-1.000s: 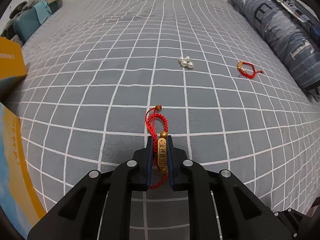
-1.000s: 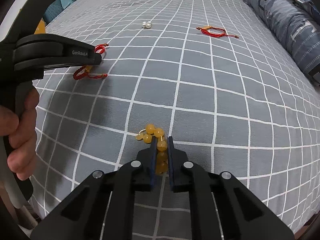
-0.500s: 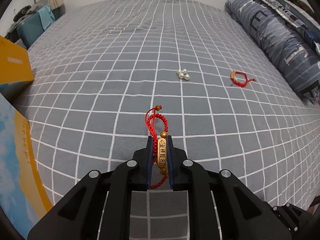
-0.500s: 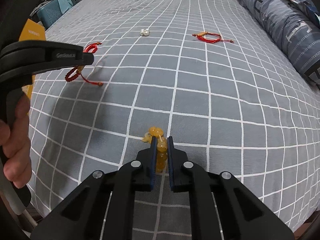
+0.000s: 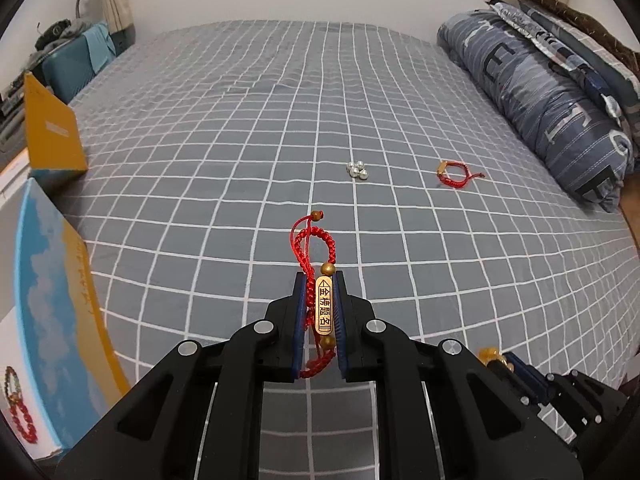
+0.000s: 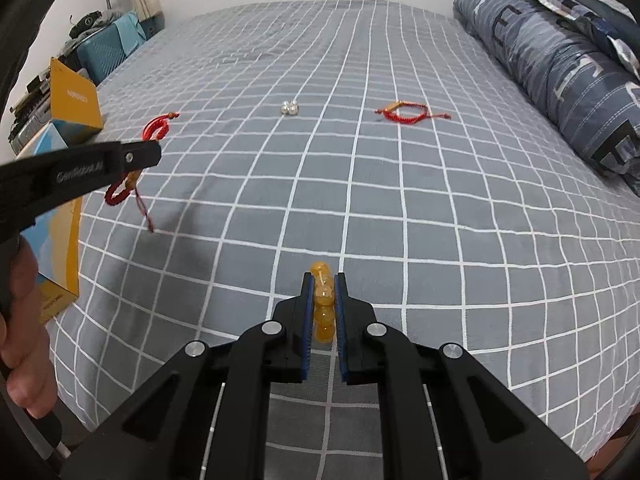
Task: Organize jewelry
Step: 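Lift both held items and carry them toward the white box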
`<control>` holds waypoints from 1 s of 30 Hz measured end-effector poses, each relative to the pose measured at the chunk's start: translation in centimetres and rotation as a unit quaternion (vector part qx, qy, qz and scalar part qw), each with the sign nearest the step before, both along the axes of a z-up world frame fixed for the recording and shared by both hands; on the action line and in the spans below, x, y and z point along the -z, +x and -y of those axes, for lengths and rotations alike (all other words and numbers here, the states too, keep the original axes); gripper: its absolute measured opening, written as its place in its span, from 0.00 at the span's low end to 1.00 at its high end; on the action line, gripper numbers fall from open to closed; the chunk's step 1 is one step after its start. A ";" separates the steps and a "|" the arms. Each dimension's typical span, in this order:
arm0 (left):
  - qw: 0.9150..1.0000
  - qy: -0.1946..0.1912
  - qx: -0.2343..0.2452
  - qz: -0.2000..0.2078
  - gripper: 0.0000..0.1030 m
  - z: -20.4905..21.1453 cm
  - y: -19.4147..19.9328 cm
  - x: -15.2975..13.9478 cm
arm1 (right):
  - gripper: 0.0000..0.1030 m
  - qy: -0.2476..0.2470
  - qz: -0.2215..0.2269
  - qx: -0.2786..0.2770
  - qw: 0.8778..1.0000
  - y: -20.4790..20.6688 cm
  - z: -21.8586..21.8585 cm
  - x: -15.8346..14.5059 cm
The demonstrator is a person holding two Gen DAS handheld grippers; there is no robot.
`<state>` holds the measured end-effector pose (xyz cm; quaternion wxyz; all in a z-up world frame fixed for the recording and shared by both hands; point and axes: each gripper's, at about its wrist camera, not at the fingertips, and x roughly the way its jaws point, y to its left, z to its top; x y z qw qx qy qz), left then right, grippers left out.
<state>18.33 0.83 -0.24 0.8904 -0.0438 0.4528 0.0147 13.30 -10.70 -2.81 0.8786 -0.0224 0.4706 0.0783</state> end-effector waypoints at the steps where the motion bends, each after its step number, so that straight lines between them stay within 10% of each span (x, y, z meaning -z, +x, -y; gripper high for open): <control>1: 1.000 0.001 0.000 0.002 0.12 0.0 -0.3 -0.2 | 0.09 0.001 0.003 0.001 1.000 -0.1 0.0 -0.3; 30: 0.994 0.052 -0.059 0.071 0.12 -8.3 -10.8 -8.5 | 0.09 0.017 0.071 -0.026 0.997 -3.0 -5.5 -7.5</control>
